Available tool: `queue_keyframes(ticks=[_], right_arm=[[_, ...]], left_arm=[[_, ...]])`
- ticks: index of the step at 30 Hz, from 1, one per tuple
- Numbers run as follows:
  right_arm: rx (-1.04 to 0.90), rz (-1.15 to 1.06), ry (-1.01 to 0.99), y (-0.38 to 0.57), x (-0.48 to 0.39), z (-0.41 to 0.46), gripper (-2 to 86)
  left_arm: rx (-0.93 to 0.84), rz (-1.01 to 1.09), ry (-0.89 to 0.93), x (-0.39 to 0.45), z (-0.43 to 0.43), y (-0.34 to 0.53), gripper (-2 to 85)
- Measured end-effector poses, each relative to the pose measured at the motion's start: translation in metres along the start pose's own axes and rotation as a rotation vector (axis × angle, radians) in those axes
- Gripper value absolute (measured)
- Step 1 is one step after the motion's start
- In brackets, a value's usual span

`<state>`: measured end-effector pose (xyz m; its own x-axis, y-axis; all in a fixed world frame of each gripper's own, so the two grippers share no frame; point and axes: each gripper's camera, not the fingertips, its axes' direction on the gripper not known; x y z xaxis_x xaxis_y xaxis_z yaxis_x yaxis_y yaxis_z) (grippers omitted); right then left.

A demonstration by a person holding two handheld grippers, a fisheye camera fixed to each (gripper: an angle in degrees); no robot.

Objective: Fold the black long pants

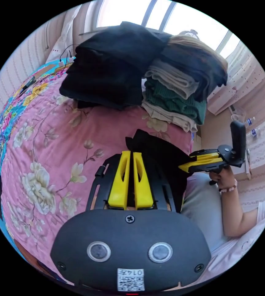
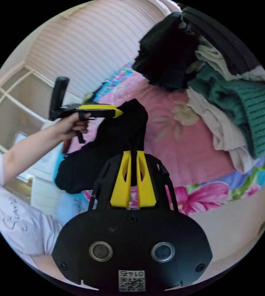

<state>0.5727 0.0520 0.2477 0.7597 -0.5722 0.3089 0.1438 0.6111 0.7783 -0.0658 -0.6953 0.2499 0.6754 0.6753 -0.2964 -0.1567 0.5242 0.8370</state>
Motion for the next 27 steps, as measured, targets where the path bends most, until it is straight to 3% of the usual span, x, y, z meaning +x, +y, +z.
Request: queue_keyframes(ticks=[2,4,10,15,21,27], right_arm=[[0.070,-0.085,-0.233,0.007,-0.012,0.000,1.5],[0.077,-0.168,-0.299,0.012,-0.039,0.011,1.5],[-0.161,-0.428,-0.468,0.027,-0.178,0.121,1.4],[-0.362,-0.674,-0.646,0.044,-0.335,0.242,1.7],[-0.478,-0.782,-0.652,0.103,-0.518,0.398,4.1],[-0.769,-0.921,-0.481,0.209,-0.598,0.555,7.7]], left_arm=[[0.041,-0.009,-0.016,-0.003,-0.043,0.020,-0.9],[0.091,-0.040,-0.010,-0.010,-0.091,0.049,-0.9],[0.195,-0.160,-0.109,-0.035,-0.239,0.196,-0.9],[0.347,-0.488,-0.156,-0.084,-0.362,0.371,-0.8],[0.465,-0.724,-0.296,-0.119,-0.477,0.568,1.7],[0.404,-1.062,-0.511,-0.098,-0.537,0.765,3.5]])
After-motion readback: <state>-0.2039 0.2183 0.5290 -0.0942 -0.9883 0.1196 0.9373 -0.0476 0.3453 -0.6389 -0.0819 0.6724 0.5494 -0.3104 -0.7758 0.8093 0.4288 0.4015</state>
